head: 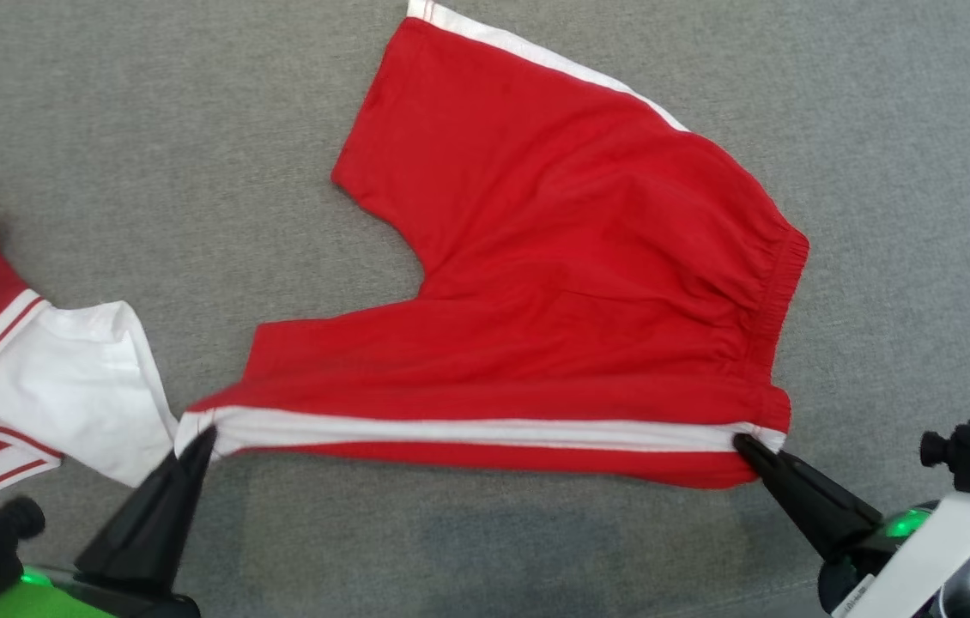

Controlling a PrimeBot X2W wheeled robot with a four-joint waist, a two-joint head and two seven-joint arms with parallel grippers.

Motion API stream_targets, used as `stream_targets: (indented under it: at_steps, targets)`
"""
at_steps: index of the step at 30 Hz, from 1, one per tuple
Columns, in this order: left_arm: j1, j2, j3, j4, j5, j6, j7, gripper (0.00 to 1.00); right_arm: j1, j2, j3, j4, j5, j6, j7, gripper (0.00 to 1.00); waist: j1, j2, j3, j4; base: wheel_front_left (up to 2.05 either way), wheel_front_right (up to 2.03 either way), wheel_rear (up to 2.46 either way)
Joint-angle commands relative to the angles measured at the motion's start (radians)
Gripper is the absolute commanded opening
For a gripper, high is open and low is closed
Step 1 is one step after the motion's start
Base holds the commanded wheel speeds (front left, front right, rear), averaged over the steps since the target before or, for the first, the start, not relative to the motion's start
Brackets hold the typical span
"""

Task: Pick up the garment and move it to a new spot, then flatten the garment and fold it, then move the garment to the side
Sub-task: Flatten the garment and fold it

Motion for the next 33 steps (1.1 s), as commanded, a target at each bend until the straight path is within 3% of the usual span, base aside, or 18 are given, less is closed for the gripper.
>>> stream_targets:
  at_steps: [1,7,10,15,16,20,24,29,33]
  targets:
    - [-0.078,0.070,0.053,-0.063,-0.001,0.035,0.069,0.00,-0.064,0.024,0.038,-0.014,0.032,-0.002,-0.001,0.00,0.0001,0.0023,0.077,-0.087,0.00,0.00,0.00]
    - [-0.299,0.248,0.161,-0.161,-0.085,0.086,0.342,0.00,-0.243,0.076,0.123,0.004,0.105,-0.001,0.003,0.00,0.0001,0.0023,0.152,-0.194,0.00,0.00,0.00]
    - [-0.448,0.308,0.192,-0.162,-0.147,0.076,0.490,0.00,-0.320,0.102,0.158,0.022,0.144,-0.001,0.011,0.00,0.0001,0.0023,0.179,-0.236,0.00,0.00,0.00]
    - [-0.702,0.351,0.163,-0.104,-0.200,0.044,0.731,0.00,-0.416,0.137,0.188,0.048,0.211,-0.001,0.027,0.00,0.0001,0.0023,0.210,-0.299,0.00,0.00,0.00]
    - [-0.800,0.346,0.129,-0.075,-0.187,0.031,0.819,0.00,-0.442,0.144,0.193,0.055,0.232,-0.001,0.036,0.00,0.0001,0.0023,0.216,-0.319,0.00,0.00,0.00]
    - [-1.015,0.286,0.042,0.000,-0.123,0.000,0.971,0.00,-0.475,0.159,0.185,0.060,0.267,-0.001,0.033,0.00,0.0001,0.0023,0.228,-0.344,0.00,0.00,0.00]
    - [-1.223,0.177,-0.057,0.108,-0.039,-0.029,1.094,0.00,-0.493,0.171,0.168,0.062,0.287,-0.001,0.016,0.00,0.0001,0.0023,0.234,-0.358,0.00,0.00,0.00]
    - [-1.391,0.055,-0.149,0.254,0.028,-0.054,1.182,0.00,-0.507,0.189,0.143,0.060,0.315,-0.001,-0.002,0.00,0.0001,0.0023,0.240,-0.368,0.00,0.00,0.00]
    - [-1.460,-0.001,-0.190,0.360,0.068,-0.072,1.204,0.00,-0.537,0.214,0.130,0.083,0.300,-0.001,-0.015,0.00,0.0001,0.0023,0.245,-0.377,0.00,0.00,0.00]
